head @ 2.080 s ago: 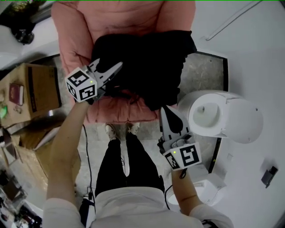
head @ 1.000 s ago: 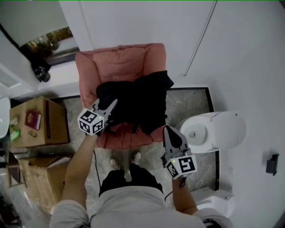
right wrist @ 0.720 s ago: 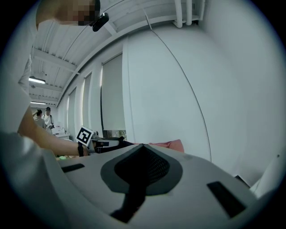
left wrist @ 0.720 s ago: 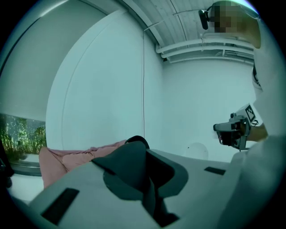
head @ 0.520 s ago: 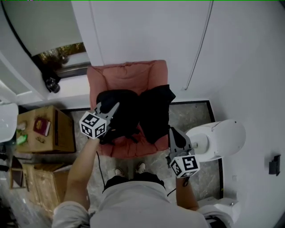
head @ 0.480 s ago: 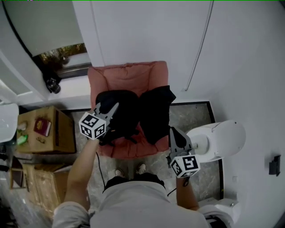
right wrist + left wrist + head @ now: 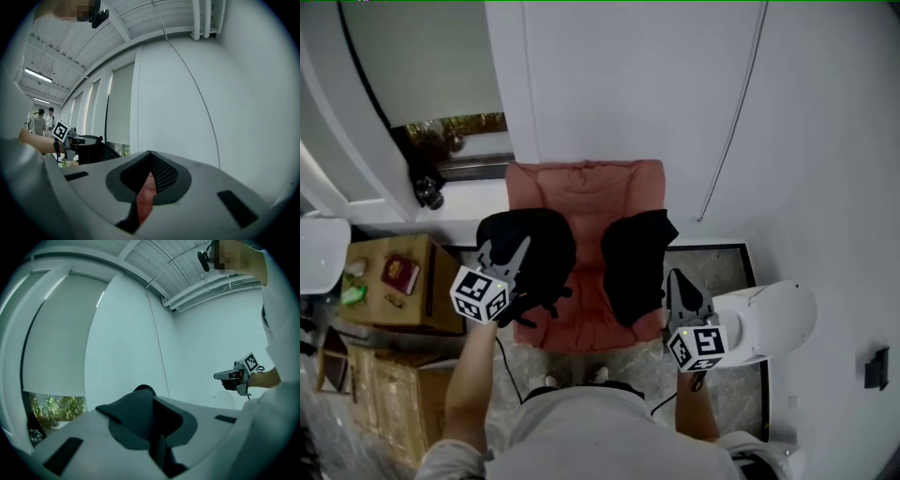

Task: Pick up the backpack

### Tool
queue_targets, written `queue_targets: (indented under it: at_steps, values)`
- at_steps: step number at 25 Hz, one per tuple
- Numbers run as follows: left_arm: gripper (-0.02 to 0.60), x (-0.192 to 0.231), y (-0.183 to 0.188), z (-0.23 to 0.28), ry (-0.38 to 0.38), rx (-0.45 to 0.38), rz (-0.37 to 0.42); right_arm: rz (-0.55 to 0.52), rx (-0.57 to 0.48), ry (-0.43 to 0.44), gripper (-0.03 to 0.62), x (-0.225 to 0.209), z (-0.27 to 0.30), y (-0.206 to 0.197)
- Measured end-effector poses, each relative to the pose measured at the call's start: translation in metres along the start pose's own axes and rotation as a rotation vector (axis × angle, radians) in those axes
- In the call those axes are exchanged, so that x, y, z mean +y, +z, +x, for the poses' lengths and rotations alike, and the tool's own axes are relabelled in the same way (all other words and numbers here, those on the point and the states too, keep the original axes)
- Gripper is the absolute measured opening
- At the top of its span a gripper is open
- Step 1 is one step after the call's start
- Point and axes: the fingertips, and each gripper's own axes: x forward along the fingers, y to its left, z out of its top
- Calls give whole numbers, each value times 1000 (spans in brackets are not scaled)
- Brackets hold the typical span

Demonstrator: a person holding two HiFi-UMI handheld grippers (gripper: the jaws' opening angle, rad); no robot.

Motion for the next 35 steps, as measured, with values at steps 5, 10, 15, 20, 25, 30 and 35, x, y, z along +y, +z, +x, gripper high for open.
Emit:
queue_targets:
  at_steps: [5,10,15,20,25,30,35]
  values:
    - [34,21,25,-43,98,-49,17,-35,-22,-10,21,-9,5,16]
    - [34,30,48,-69,153,-75,32,-48,-27,-33,21,-23,4,21]
    - [32,33,57,-96,228,-111,37,-50,-31,-66,21,-40,3,23]
    - [32,29,67,-129,317,-159,62,-46,-29,-93,21,-51,-2,23]
    - [32,20,67,-153,397,-190,98,-47,-33,-115,21,-55,-14,27]
    - [32,16,47,-165,462,-201,73,-34,-41,-144,21,-60,-23,29]
    - [32,16,40,-161,453,-184,56,-38,-49,-138,21,-58,-18,33]
